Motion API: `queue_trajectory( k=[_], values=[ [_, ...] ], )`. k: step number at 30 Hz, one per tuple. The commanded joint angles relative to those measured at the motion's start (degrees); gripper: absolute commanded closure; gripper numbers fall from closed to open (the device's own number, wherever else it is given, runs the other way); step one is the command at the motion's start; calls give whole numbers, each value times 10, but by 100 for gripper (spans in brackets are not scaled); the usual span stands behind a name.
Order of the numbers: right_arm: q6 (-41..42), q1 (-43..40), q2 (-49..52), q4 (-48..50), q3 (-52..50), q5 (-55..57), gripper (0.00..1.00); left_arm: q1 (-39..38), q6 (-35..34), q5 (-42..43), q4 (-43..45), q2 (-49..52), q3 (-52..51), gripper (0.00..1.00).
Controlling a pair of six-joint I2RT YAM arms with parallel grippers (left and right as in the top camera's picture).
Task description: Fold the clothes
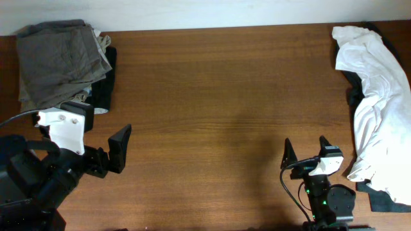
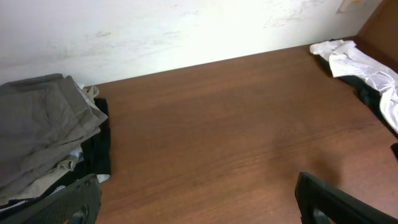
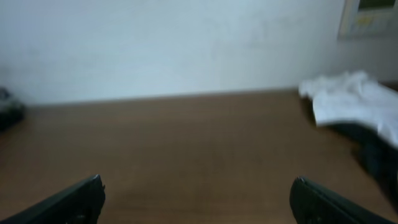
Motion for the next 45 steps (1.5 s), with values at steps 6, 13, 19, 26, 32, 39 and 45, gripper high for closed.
queue_trajectory(
  k=[6,13,19,26,32,39,45],
  values=[
    [-10,-5,-6,-6,-3,13,1,0,1,2,1,-2,-2,1],
    [-10,-5,-6,-6,-3,13,1,0,1,2,1,-2,-2,1],
    [-10,-5,-6,-6,-3,13,1,0,1,2,1,-2,-2,1],
    [-10,-5,-6,-6,-3,13,1,0,1,2,-26,-2,-2,1],
    [-10,-5,-6,-6,-3,13,1,0,-37,13,-41,0,-15,1],
    [-10,-5,-6,-6,-3,13,1,-76,-131,-78,193,-39,-188,1],
    [-10,-5,-6,-6,-3,13,1,-137,-244,-183,467,-142,-454,1]
  ],
)
